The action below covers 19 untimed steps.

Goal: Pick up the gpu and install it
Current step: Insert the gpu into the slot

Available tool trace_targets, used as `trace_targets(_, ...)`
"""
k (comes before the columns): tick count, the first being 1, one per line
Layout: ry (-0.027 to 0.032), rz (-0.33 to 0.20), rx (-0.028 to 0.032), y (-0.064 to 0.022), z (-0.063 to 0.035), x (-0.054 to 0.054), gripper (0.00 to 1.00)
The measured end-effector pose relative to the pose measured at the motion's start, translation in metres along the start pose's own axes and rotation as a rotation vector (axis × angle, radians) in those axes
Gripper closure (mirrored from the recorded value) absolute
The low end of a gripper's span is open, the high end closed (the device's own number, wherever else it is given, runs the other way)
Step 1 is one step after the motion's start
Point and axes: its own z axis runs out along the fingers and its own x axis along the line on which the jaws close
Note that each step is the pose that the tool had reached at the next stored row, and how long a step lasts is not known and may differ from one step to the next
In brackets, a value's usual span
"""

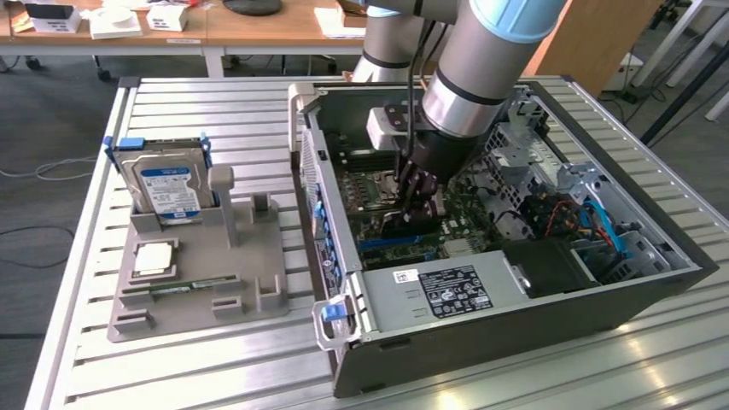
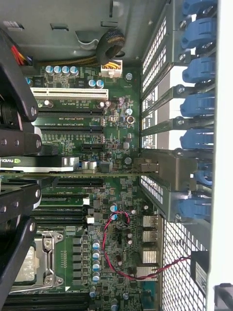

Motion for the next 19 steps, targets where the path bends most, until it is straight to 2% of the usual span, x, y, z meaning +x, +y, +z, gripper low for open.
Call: trace_targets(19, 0.0003, 0.0, -0.0002, -0.0001, 0.0023, 0.0001, 0.73)
